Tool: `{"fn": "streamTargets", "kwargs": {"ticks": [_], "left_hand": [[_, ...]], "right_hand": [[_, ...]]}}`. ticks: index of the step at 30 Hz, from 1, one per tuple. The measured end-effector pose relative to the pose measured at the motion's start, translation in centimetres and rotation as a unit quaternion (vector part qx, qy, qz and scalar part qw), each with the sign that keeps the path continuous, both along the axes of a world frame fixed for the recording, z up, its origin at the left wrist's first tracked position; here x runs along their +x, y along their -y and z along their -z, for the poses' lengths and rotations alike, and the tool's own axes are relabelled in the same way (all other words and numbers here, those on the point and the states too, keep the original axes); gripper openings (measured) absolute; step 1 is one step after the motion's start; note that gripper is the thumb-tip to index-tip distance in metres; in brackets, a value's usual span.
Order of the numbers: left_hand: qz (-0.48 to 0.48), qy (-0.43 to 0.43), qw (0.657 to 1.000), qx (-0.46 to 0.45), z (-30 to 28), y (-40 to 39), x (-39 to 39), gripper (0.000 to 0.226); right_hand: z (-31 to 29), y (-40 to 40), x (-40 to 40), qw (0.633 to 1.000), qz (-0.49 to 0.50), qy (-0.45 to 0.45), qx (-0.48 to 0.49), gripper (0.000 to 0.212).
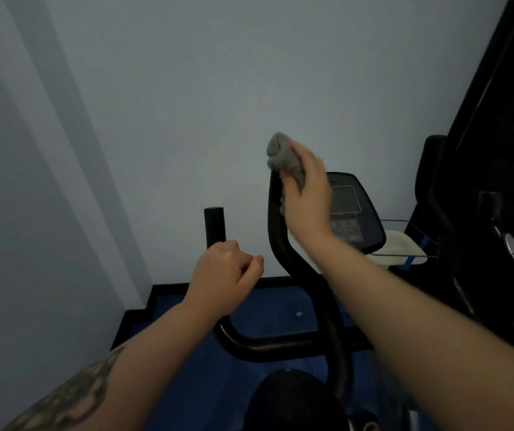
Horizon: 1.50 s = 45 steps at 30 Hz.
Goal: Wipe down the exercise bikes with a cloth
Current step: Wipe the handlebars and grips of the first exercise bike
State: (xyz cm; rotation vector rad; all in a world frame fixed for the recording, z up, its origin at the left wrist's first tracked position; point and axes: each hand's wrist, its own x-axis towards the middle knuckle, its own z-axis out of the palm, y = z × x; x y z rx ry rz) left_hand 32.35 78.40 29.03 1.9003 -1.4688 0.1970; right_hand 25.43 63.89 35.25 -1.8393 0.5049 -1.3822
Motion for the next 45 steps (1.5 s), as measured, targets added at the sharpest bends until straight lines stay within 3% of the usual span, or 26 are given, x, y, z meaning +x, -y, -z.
{"fn": "streamTargets", "kwargs": {"ticks": [4,8,11,14,18,21,23,25,29,32,36,39,45], "left_hand": [[-0.003,0.003,1.0,0.002,0.0,0.1,0.0,0.063],[-0.001,0.009,1.0,0.001,0.2,0.1,0.1,0.058],[0.003,0.009,1.0,-0.005,0.1,0.1,0.2,0.059],[0.001,0.01,1.0,-0.006,0.0,0.1,0.3,0.06],[-0.007,0.018,1.0,0.003,0.0,0.2,0.3,0.053],[-0.007,0.011,1.0,0.005,0.0,0.1,0.4,0.051],[-0.002,0.015,1.0,0.007,0.0,0.1,0.4,0.05],[-0.004,0.018,1.0,0.007,-0.1,0.2,0.3,0.049],[-0.012,0.027,1.0,0.011,-0.1,0.3,0.4,0.048],[-0.017,0.027,0.999,0.012,-0.1,0.2,0.2,0.048],[-0.022,0.024,0.999,0.016,-0.2,0.1,0.1,0.048],[-0.022,0.021,0.999,0.018,-0.3,0.0,0.0,0.048],[-0.032,0.024,0.999,0.017,-0.4,0.1,-0.3,0.048]], "right_hand": [[2.3,-1.4,-0.7,0.994,-0.016,0.047,0.095,0.036],[-1.3,1.0,0.9,0.977,0.035,0.102,0.182,0.021],[-1.9,0.9,1.9,0.978,-0.004,0.049,0.202,0.019],[1.6,-0.4,0.4,0.983,-0.012,-0.024,0.181,0.017],[1.8,0.8,-1.2,0.966,-0.03,-0.1,0.237,0.017],[-1.5,1.5,-0.6,0.985,0.006,-0.056,0.161,0.012],[-2.5,0.8,0.6,0.992,0.004,-0.052,0.114,0.028],[-1.9,-0.1,1.0,0.99,0.018,-0.095,0.103,0.039],[1.3,0.1,-1.5,0.972,-0.001,-0.221,0.079,0.022],[1.9,1.4,-3.3,0.948,0.018,-0.316,0.014,0.021],[-0.3,2.0,-3.0,0.96,0.089,-0.245,-0.103,0.028],[0.1,0.5,-2.9,0.972,0.031,-0.21,-0.098,0.034],[1.3,0.3,-5.0,0.921,-0.094,-0.345,-0.156,0.025]]}}
